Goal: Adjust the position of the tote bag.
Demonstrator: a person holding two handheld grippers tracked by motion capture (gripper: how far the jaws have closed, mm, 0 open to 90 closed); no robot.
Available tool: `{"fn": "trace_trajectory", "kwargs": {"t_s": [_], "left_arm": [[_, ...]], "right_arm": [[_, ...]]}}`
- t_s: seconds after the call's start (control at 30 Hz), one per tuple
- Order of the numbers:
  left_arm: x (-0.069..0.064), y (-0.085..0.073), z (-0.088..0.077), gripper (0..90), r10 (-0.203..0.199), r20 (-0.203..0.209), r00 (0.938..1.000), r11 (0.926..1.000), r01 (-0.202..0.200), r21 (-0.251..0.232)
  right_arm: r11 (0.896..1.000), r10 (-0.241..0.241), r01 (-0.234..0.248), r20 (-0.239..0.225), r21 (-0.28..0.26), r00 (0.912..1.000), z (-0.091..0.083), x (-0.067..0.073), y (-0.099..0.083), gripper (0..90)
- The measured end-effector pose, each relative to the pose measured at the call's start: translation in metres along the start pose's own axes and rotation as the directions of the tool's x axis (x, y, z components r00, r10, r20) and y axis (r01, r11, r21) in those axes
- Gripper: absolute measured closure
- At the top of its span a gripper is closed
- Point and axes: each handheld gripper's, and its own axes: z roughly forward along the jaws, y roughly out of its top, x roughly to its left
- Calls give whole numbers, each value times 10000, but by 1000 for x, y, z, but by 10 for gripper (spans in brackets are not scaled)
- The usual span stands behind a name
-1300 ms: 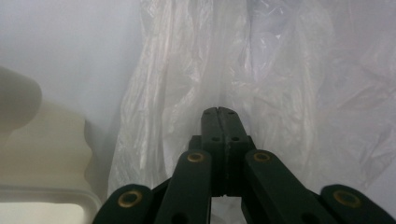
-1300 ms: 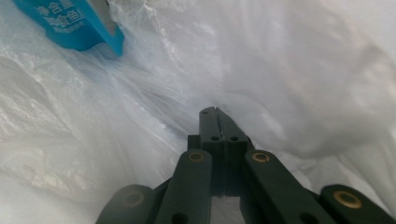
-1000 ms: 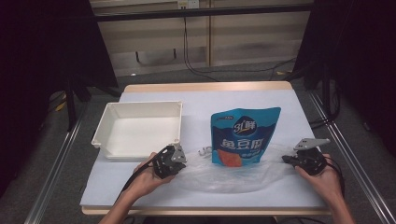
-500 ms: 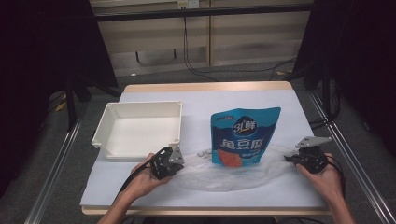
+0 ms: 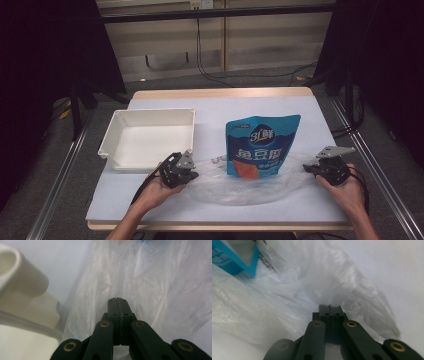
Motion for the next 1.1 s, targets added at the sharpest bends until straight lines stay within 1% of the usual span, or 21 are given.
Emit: {"fn": "trace_trajectory", "kwargs": {"t_s": [0.03, 0.07, 0.1, 0.13, 0.23, 0.37, 0.4, 0.43, 0.47, 0.5, 0.53, 0.6, 0.67, 0.73, 0.8, 0.83, 0.9, 0.97, 1.0, 1.07, 1.1], "left_arm": [[-2, 2, 0, 900, -293, 113, 9995, 9993, 295, -244], [-1, 3, -2, 900, -102, 237, 9997, 9999, 103, -53], [-3, 4, -1, 900, -283, 180, 9994, 9989, 289, -356], [-2, 5, -1, 900, -258, 203, 9995, 9990, 265, -358], [-1, 8, -1, 900, -624, 581, 9964, 9953, 664, -705], [-1, 12, -2, 900, -499, 553, 9972, 9954, 541, -786], [-3, 13, -2, 900, -672, 557, 9962, 9924, 725, -989], [-2, 14, -4, 900, -684, 742, 9949, 9909, 764, -1111], [-3, 15, -6, 900, -745, 706, 9947, 9891, 828, -1221], [-3, 16, -8, 900, -625, 815, 9947, 9885, 730, -1322], [-3, 18, -9, 900, -650, 932, 9935, 9857, 785, -1493], [-3, 22, -10, 900, -721, 905, 9933, 9830, 861, -1623], [-3, 25, -12, 900, -828, 1044, 9911, 9773, 1013, -1859], [-4, 28, -13, 900, -742, 1098, 9912, 9756, 949, -1978], [-6, 31, -14, 900, -696, 1192, 9904, 9743, 932, -2052], [-7, 33, -14, 900, -618, 1173, 9912, 9767, 843, -1975], [-8, 35, -12, 900, -577, 1279, 9901, 9766, 826, -1988], [-9, 37, -11, 900, -654, 1325, 9890, 9771, 904, -1927], [-9, 38, -9, 900, -772, 1431, 9867, 9744, 1050, -1986], [-8, 42, -6, 900, -818, 1373, 9871, 9768, 1068, -1855], [-6, 44, -3, 900, -857, 1462, 9855, 9762, 1124, -1857]], "right_arm": [[9999, -130, 130, 36, -25, 9999, 0, 1, 0, 900], [10000, -47, 47, -61, 21, 10000, 0, 3, 1, 900], [9999, -150, 149, -111, -54, 9998, 0, 4, 1, 900], [9999, -67, 66, -164, -99, 9998, -1, 6, 2, 900], [9982, -227, 204, -404, -558, 9989, -7, 9, 5, 900], [9949, -212, 146, -647, -1001, 9977, -13, 13, 10, 900], [9946, -214, 149, -615, -1031, 9979, -14, 14, 11, 900], [9931, -238, 156, -690, -1162, 9973, -16, 15, 12, 900], [9920, -325, 231, -740, -1239, 9967, -17, 16, 14, 900], [9916, -464, 386, -611, -1236, 9971, -20, 17, 17, 900], [9914, -496, 414, -642, -1240, 9967, -22, 17, 19, 900], [9876, -329, 179, -946, -1557, 9950, -26, 16, 21, 900], [9869, -382, 221, -978, -1601, 9945, -25, 20, 23, 900], [9860, -476, 290, -1106, -1642, 9927, -24, 24, 25, 900], [9852, -546, 338, -1204, -1678, 9912, -24, 29, 28, 900], [9852, -590, 373, -1273, -1672, 9901, -24, 31, 29, 900], [9840, -715, 486, -1299, -1712, 9889, -24, 36, 32, 900], [9835, -917, 691, -1314, -1675, 9871, -25, 40, 35, 900], [9832, -899, 646, -1450, -1707, 9853, -26, 42, 36, 900], [9814, -954, 656, -1615, -1806, 9823, -27, 48, 38, 900], [9809, -1071, 774, -1635, -1782, 9807, -26, 51, 40, 900]]}}
